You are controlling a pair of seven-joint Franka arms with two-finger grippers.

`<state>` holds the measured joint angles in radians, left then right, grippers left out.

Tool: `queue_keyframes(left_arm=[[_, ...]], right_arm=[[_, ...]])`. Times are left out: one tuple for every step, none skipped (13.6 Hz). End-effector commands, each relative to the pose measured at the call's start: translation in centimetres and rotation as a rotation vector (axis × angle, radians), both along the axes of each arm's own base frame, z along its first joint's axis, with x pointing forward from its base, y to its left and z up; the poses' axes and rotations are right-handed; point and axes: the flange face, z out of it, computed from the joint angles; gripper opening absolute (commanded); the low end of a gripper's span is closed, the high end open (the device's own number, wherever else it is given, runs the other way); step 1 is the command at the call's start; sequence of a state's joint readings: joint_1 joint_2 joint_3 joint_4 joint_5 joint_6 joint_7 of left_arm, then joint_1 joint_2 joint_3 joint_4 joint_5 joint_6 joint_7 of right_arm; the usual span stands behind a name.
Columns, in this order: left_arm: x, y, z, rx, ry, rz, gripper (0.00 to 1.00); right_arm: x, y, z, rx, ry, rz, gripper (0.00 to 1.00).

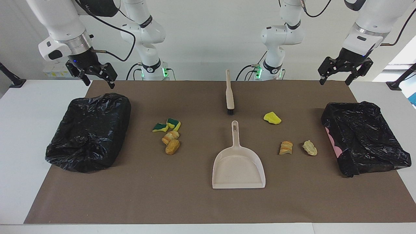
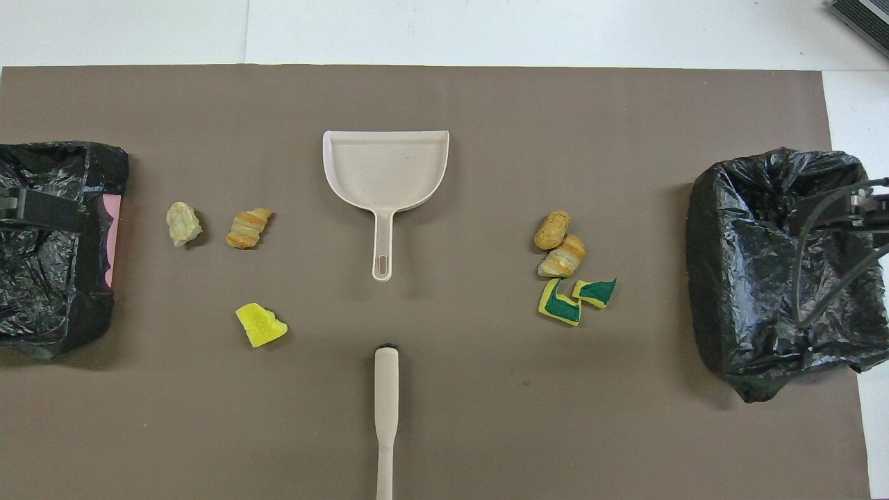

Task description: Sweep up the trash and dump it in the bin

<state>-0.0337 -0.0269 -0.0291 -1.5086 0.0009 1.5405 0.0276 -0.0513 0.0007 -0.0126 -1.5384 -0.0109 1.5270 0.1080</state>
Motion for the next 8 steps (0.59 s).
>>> queue_keyframes(left_arm=[[-0.7,0.2,0.2,-0.012,0.004,0.011,1.00],[-0.7,0.2,0.2,-0.013,0.003,0.011,1.00],[-0.7,0.2,0.2,-0.013,0.003,0.011,1.00],[-0.7,0.2,0.2,-0.012,0.004,0.011,1.00],[-0.7,0.2,0.2,-0.013,0.003,0.011,1.00],[-0.7,0.2,0.2,-0.012,0.004,0.011,1.00],[-0.7,0.2,0.2,-0.012,0.004,0.011,1.00],[-0.7,0.2,0.2,-0.012,0.004,0.011,1.00]], right_arm=[[-0.6,-1.2,0.3,0.015,0.007,0.007,1.00],[-0.6,-1.4,0.4,0.015,0.004,0.002,1.00],[-0.5,-1.2,0.4,0.009,0.004,0.006,1.00],[-0.5,-0.9,0.4,0.005,0.000,0.012,1.00],[-0.4,-0.6,0.4,0.008,-0.005,0.016,1.00],[-0.3,-0.3,0.4,0.008,-0.006,0.020,1.00],[-0.3,-0.3,0.4,0.008,-0.006,0.023,1.00],[-0.4,-0.2,0.4,0.011,-0.005,0.023,1.00]])
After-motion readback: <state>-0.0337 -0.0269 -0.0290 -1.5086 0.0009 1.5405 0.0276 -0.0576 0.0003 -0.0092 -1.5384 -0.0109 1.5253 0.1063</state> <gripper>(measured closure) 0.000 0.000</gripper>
